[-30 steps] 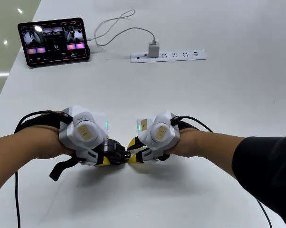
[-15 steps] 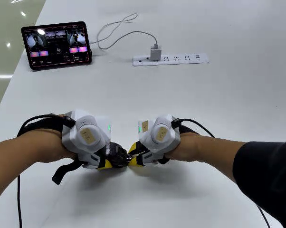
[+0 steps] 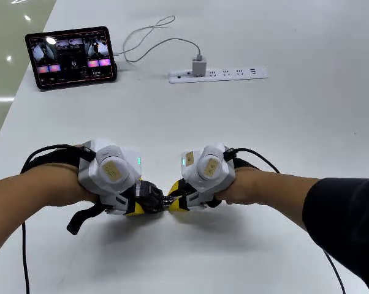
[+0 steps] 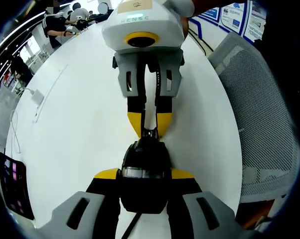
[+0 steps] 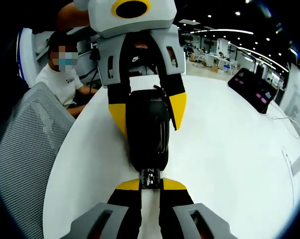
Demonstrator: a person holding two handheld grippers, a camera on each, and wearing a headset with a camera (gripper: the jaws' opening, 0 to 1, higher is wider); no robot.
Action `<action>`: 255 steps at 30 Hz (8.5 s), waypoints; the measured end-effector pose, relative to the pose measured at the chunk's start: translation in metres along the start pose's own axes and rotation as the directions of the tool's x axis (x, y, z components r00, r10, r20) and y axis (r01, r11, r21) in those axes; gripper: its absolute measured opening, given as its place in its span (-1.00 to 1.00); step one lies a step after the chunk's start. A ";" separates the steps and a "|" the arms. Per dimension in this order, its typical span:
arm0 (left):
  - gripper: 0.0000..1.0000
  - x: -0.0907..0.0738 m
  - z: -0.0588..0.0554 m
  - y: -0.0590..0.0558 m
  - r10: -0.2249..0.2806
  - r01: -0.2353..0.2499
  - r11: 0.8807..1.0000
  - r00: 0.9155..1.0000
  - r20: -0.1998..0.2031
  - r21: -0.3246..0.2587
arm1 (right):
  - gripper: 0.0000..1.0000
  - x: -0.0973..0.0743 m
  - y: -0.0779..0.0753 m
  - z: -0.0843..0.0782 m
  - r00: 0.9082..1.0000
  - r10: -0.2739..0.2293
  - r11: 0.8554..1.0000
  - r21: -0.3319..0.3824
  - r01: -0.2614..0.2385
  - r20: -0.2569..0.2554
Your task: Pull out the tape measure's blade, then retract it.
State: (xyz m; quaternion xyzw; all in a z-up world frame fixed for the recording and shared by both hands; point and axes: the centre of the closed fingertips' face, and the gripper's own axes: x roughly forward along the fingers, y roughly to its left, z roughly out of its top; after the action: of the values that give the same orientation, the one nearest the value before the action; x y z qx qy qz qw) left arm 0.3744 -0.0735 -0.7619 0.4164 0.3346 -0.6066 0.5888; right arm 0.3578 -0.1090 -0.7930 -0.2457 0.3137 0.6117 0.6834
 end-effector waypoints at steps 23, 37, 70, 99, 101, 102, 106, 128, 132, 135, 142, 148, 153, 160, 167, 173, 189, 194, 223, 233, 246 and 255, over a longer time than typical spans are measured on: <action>-0.40 0.001 0.001 0.000 0.002 -0.002 1.000 1.000 0.003 -0.002 | -0.84 -0.008 -0.002 -0.011 1.000 -0.007 1.000 -0.008 0.006 -0.015; -0.40 0.001 0.000 0.001 0.002 -0.002 1.000 1.000 0.002 -0.004 | -0.84 -0.014 -0.002 -0.017 1.000 -0.009 1.000 -0.009 0.009 -0.022; -0.40 0.001 0.001 0.000 0.006 -0.006 1.000 1.000 0.009 -0.007 | -0.84 -0.029 -0.003 -0.031 0.999 -0.021 1.000 0.018 0.022 -0.046; -0.40 0.001 0.001 0.001 0.008 -0.008 1.000 1.000 0.008 -0.007 | -0.83 -0.043 -0.004 -0.046 0.998 -0.032 0.999 0.035 0.034 -0.057; -0.40 0.001 0.001 0.001 0.008 -0.008 1.000 1.000 0.008 -0.007 | -0.83 -0.044 -0.004 -0.047 0.998 -0.036 0.999 0.037 0.038 -0.053; -0.40 0.001 0.001 0.001 0.009 -0.009 1.000 1.000 0.008 -0.007 | -0.83 -0.044 -0.004 -0.047 0.998 -0.038 0.999 0.038 0.040 -0.051; -0.40 0.001 0.001 0.001 0.009 -0.009 1.000 1.000 0.009 -0.008 | -0.83 -0.047 -0.005 -0.049 0.998 -0.041 0.998 0.041 0.044 -0.050; -0.40 0.000 0.001 0.001 0.011 -0.010 1.000 1.000 0.011 -0.009 | -0.83 -0.058 -0.003 -0.062 0.997 -0.049 0.997 0.049 0.052 -0.058; -0.40 0.000 0.001 0.001 0.010 -0.010 1.000 1.000 0.010 -0.009 | -0.83 -0.060 -0.003 -0.064 0.997 -0.048 0.997 0.050 0.051 -0.062; -0.40 0.000 0.001 0.001 0.011 -0.011 1.000 1.000 0.011 -0.009 | -0.83 -0.061 -0.003 -0.066 0.997 -0.049 0.997 0.052 0.052 -0.063; -0.40 0.000 0.001 0.001 0.011 -0.011 1.000 1.000 0.011 -0.009 | -0.83 -0.064 -0.003 -0.069 0.997 -0.049 0.997 0.058 0.053 -0.064; -0.40 0.001 0.001 0.001 0.012 -0.012 1.000 1.000 0.011 -0.010 | -0.83 -0.067 -0.003 -0.071 0.997 -0.051 0.997 0.061 0.055 -0.064; -0.40 0.001 0.001 0.001 0.013 -0.013 1.000 1.000 0.010 -0.009 | -0.83 -0.069 -0.003 -0.073 0.997 -0.054 0.996 0.062 0.058 -0.063; -0.40 0.001 0.001 0.001 0.013 -0.013 1.000 1.000 0.010 -0.010 | -0.83 -0.072 -0.003 -0.075 0.996 -0.054 0.996 0.067 0.059 -0.064; -0.40 0.001 0.001 0.001 0.013 -0.013 1.000 1.000 0.012 -0.011 | -0.83 -0.075 -0.003 -0.078 0.996 -0.058 0.996 0.068 0.062 -0.068; -0.40 0.001 0.001 0.000 0.014 -0.014 1.000 1.000 0.013 -0.011 | -0.84 -0.079 -0.002 -0.082 0.996 -0.059 0.996 0.063 0.063 -0.063; -0.40 0.001 0.001 0.001 0.014 -0.014 1.000 1.000 0.015 -0.012 | -0.84 -0.085 -0.003 -0.089 0.996 -0.057 0.995 0.077 0.062 -0.065; -0.40 0.001 0.001 0.001 0.016 -0.016 1.000 1.000 0.014 -0.013 | -0.84 -0.087 -0.003 -0.091 0.996 -0.056 0.995 0.083 0.062 -0.066; -0.40 0.001 0.002 0.001 0.018 -0.018 1.000 1.000 0.015 -0.014 | -0.84 -0.103 -0.004 -0.110 0.994 -0.057 0.993 0.093 0.066 -0.093; -0.40 0.001 0.002 0.002 0.018 -0.018 1.000 1.000 0.015 -0.013 | -0.84 -0.109 -0.004 -0.116 0.993 -0.062 0.992 0.099 0.072 -0.098; -0.40 0.000 0.001 0.001 0.022 -0.022 1.000 1.000 0.017 -0.012 | -0.84 -0.115 -0.003 -0.122 0.992 -0.063 0.991 0.111 0.075 -0.105; -0.40 0.001 0.001 0.001 0.022 -0.022 1.000 1.000 0.016 -0.013 | -0.84 -0.118 -0.004 -0.127 0.992 -0.067 0.990 0.115 0.080 -0.110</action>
State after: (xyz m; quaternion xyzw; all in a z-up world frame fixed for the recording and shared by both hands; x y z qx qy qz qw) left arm 0.3752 -0.0750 -0.7621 0.4113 0.3293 -0.6011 0.6009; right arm 0.3386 -0.2816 -0.7936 -0.2480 0.3760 0.5524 0.7014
